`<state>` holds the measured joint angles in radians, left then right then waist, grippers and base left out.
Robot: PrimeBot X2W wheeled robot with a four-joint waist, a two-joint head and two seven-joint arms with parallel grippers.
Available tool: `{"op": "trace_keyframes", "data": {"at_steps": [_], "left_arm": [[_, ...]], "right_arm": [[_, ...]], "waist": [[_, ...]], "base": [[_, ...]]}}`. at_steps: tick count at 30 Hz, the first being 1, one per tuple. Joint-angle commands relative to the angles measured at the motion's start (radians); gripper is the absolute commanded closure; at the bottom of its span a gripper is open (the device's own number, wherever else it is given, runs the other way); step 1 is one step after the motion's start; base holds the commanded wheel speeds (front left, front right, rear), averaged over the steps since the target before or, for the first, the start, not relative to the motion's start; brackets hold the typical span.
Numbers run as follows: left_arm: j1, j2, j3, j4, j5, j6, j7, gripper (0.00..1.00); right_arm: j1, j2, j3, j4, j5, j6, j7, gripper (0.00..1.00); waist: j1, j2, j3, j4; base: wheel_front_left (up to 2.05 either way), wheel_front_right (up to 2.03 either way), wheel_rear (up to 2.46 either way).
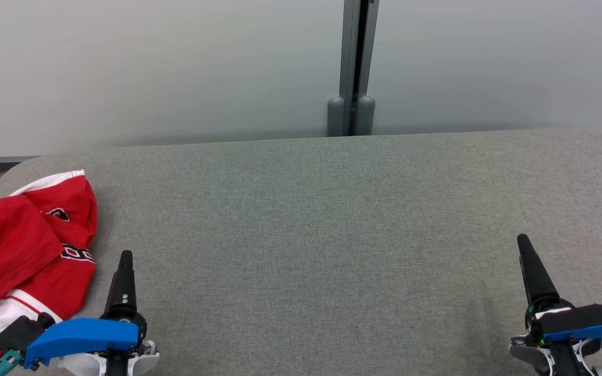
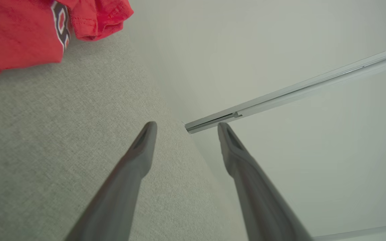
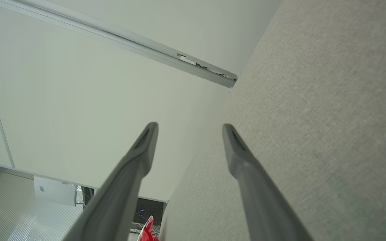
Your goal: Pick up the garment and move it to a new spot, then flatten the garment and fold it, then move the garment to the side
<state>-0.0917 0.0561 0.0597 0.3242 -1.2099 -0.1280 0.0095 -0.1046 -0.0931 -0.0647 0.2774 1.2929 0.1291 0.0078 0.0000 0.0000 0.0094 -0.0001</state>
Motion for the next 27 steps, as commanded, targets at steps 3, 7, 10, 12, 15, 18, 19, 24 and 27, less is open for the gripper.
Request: {"op": "trace_keyframes", "data": {"at_steps": [3,7,10,12,15,18,19,24,27], "left_arm": [[-0.038,0.008,-0.010,-0.003,0.094,0.008,-0.020,0.00],[-0.041,0.005,-0.015,0.004,0.166,0.015,-0.036,0.00],[-0.044,0.006,-0.024,0.008,0.221,0.016,-0.047,0.00],[-0.044,0.006,-0.027,0.010,0.255,0.018,-0.055,0.00],[-0.045,0.006,-0.031,0.014,0.305,0.025,-0.066,0.00],[-0.047,0.006,-0.034,0.021,0.350,0.030,-0.076,0.00],[-0.048,0.007,-0.037,0.024,0.365,0.030,-0.079,0.00],[-0.052,0.016,-0.058,0.037,0.449,0.031,-0.096,0.00],[-0.053,0.022,-0.069,0.044,0.499,0.043,-0.105,0.00]], "right_arm": [[-0.039,-0.016,0.017,-0.017,-0.082,0.001,-0.019,0.00],[-0.043,-0.025,0.042,-0.008,-0.155,0.001,-0.035,0.00],[-0.048,-0.034,0.065,0.003,-0.209,0.001,-0.046,0.00],[-0.052,-0.037,0.073,0.009,-0.243,0.001,-0.053,0.00],[-0.057,-0.041,0.080,0.017,-0.297,0.002,-0.064,0.00],[-0.059,-0.045,0.091,0.029,-0.347,0.002,-0.074,0.00],[-0.060,-0.047,0.095,0.033,-0.363,0.002,-0.077,0.00],[-0.065,-0.050,0.105,0.046,-0.435,0.002,-0.094,0.00],[-0.068,-0.053,0.111,0.051,-0.474,0.002,-0.104,0.00]], "waist": [[0.0000,0.0000,0.001,0.001],[0.0000,0.0000,0.001,0.002],[0.0000,0.0000,0.002,0.002],[0.0000,0.0000,0.002,0.002],[0.0000,0.0000,0.003,0.003],[0.0000,0.0000,0.003,0.004],[0.0000,0.0000,0.003,0.004],[0.0000,0.0000,0.003,0.005],[0.0000,0.0000,0.002,0.006]], "base": [[0.00,0.00,0.00],[0.00,0.00,0.00],[0.00,0.00,0.00],[0.00,0.00,0.00],[0.00,0.00,0.00],[0.00,0.00,0.00],[0.00,0.00,0.00],[0.00,0.00,0.00],[0.00,0.00,0.00]]}}
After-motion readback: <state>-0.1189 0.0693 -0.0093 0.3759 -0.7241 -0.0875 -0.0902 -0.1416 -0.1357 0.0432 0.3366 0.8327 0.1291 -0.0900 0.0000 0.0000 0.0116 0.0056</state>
